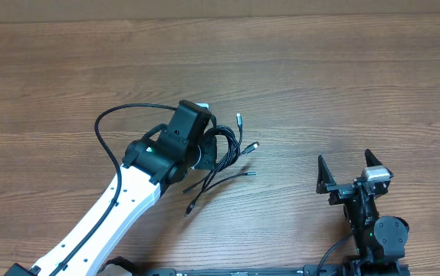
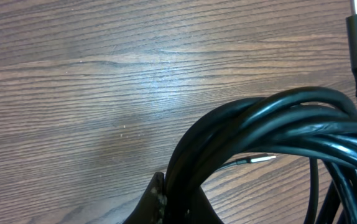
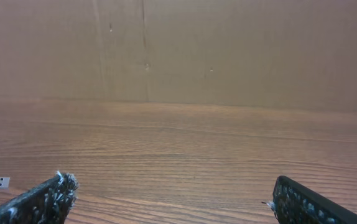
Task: Untangle cables
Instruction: 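Lift the cable coil with the left gripper and hold it up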
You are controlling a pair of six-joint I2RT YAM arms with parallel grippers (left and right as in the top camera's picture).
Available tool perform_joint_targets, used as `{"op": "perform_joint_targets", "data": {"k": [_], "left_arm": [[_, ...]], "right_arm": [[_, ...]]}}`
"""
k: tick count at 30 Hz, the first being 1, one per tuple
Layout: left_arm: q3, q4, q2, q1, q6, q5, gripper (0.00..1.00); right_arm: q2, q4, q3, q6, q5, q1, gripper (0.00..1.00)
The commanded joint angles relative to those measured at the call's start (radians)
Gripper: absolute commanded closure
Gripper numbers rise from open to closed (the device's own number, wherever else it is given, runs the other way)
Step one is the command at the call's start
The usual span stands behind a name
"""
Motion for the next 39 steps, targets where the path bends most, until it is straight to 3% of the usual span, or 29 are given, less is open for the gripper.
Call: {"op": "perform_joint_targets", "data": {"k": [1, 39], "left_arm": [[0.021, 0.001, -0.022, 0.000, -0.020, 0.011, 0.96], [0.021, -0.025, -0.022, 0.000, -0.020, 0.005, 0.96]], "right_arm": [[-0.010, 0.005, -0.010, 0.006, 0.005, -0.006, 0.00], [-0.010, 0.005, -0.010, 0.006, 0.005, -0.006, 0.00]]}}
